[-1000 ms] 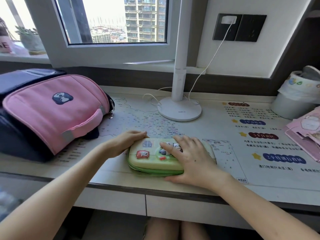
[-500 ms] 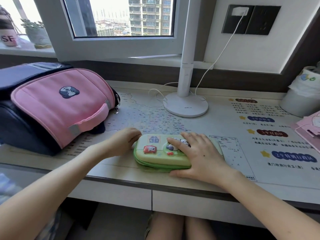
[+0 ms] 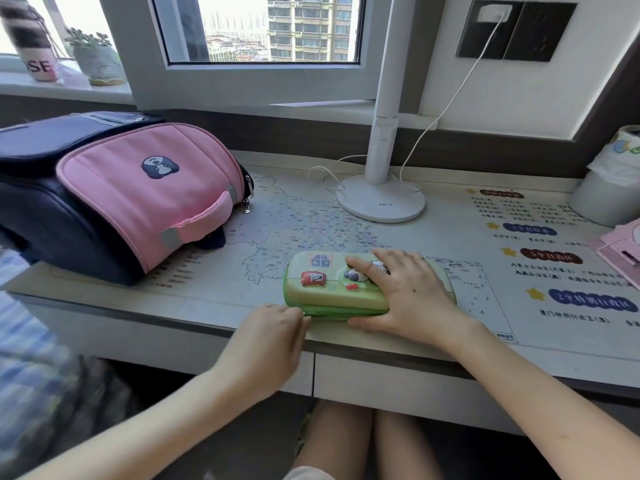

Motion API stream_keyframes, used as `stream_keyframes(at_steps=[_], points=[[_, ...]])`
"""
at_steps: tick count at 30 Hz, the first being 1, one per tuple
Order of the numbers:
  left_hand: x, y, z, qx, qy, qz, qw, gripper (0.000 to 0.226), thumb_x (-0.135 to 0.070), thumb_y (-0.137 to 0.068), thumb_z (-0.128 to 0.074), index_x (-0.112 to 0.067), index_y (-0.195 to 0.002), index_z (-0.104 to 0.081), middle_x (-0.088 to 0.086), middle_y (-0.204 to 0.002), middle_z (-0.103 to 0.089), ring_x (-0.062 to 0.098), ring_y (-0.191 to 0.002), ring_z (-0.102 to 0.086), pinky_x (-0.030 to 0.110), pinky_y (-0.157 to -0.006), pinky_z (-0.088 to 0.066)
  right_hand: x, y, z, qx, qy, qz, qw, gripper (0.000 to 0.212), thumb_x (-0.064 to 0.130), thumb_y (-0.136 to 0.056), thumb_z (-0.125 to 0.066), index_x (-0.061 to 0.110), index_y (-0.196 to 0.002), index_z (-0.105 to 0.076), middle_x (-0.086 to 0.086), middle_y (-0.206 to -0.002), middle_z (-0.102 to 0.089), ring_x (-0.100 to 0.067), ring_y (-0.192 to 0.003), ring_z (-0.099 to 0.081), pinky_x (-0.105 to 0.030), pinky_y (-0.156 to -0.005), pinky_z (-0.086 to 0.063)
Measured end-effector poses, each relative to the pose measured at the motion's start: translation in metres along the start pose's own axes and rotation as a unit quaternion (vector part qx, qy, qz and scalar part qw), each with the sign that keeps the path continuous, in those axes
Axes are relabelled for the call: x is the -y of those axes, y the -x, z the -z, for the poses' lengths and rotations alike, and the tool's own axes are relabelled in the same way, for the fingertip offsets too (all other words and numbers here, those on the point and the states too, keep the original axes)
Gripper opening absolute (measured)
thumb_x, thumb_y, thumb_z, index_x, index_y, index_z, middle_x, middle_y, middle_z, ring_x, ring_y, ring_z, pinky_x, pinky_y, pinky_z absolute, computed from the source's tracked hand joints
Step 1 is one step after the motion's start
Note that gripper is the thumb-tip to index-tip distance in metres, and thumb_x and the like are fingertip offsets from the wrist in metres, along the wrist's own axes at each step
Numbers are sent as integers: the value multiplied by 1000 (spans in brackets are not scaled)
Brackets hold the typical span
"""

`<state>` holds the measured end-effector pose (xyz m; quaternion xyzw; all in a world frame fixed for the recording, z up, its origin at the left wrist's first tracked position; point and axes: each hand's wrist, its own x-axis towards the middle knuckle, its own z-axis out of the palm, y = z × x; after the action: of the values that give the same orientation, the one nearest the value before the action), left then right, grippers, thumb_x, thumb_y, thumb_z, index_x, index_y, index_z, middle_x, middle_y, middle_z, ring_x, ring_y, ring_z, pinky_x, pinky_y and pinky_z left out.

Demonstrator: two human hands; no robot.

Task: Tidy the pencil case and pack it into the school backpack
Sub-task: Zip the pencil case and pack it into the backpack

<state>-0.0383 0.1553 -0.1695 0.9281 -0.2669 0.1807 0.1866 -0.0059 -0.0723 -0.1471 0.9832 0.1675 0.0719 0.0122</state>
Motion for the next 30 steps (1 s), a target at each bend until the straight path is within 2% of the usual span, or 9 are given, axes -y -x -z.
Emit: stream_keyframes(at_steps=[7,9,11,14,16,19,21,23,30], points=[[-71,-14,-29,28,69,108,991,32,-33,-94,-28,-17,-68,-39,12,-76,-63,31,-74,-56,33,-61,-30,4,2,2,-7,-10,4,1000,92,79,-58,-28,43,-142,-22,-9,-144,-37,-28,-131,-34,-45,-110,-21],[-69,-19,-18,82,50,119,988,36,-34,-97,-29,-14,-74,-46,9,-86,-65,28,-83,-57,34,-67,-37,6,10,6,-5,-31,8,999,87,73,-64,-41,44,-143,-20,-7,-150,-29,-27,-139,-23,-47,-115,-10],[-56,-22,4,96,99,135,981,36,-33,-96,-33,-10,-81,-57,6,-86,-66,25,-82,-58,36,-72,-44,12,28,8,-69,-74,-6,995,72,50,-69,-61,39,-136,-39,-6,-145,-37,-27,-137,-28,-49,-115,-15],[-30,-37,32,-55,102,100,988,34,-32,-94,-38,-13,-86,-65,4,-85,-65,25,-80,-56,35,-68,-42,39,55,-1,-303,-123,-68,943,20,35,-71,-65,18,-80,-69,-2,-87,-64,-21,-85,-56,-35,-77,-47],[-21,-58,33,-97,79,55,991,41,-41,-89,-35,-18,-91,-68,5,-94,-65,27,-87,-55,32,-72,-37,59,54,-10,-300,-123,-131,937,34,48,-73,-62,18,-57,-64,3,-60,-60,-17,-59,-55,-24,-55,-40],[-21,-82,20,64,47,-7,997,52,-60,-82,-29,-36,-121,-54,3,-134,-49,24,-122,-40,39,-99,-29,78,43,-21,-244,-103,-190,945,36,46,-58,-80,17,-48,-59,4,-48,-58,-18,-45,-58,-19,-43,-36],[-15,-92,16,273,-5,-45,961,72,-70,-71,-36,-47,-137,-22,-1,-153,-17,20,-139,-12,43,-112,-9,81,39,-22,-235,-106,-203,945,35,32,-50,-88,16,-47,-56,3,-46,-56,-19,-40,-56,-16,-42,-29],[-7,-102,20,390,-79,-89,913,102,-67,-61,-60,-48,-139,4,-2,-155,1,20,-141,2,45,-114,-3,79,41,-24,-239,-113,-207,942,34,22,-50,-87,16,-47,-54,3,-46,-54,-18,-39,-54,-16,-45,-22],[-9,-115,4,379,-67,-51,921,121,-53,-54,-78,-52,-135,11,3,-129,-32,23,-115,-34,34,-93,-32,76,42,-31,-270,-118,-198,935,22,13,-58,-76,14,-53,-54,0,-52,-52,-18,-43,-51,-20,-39,-30]])
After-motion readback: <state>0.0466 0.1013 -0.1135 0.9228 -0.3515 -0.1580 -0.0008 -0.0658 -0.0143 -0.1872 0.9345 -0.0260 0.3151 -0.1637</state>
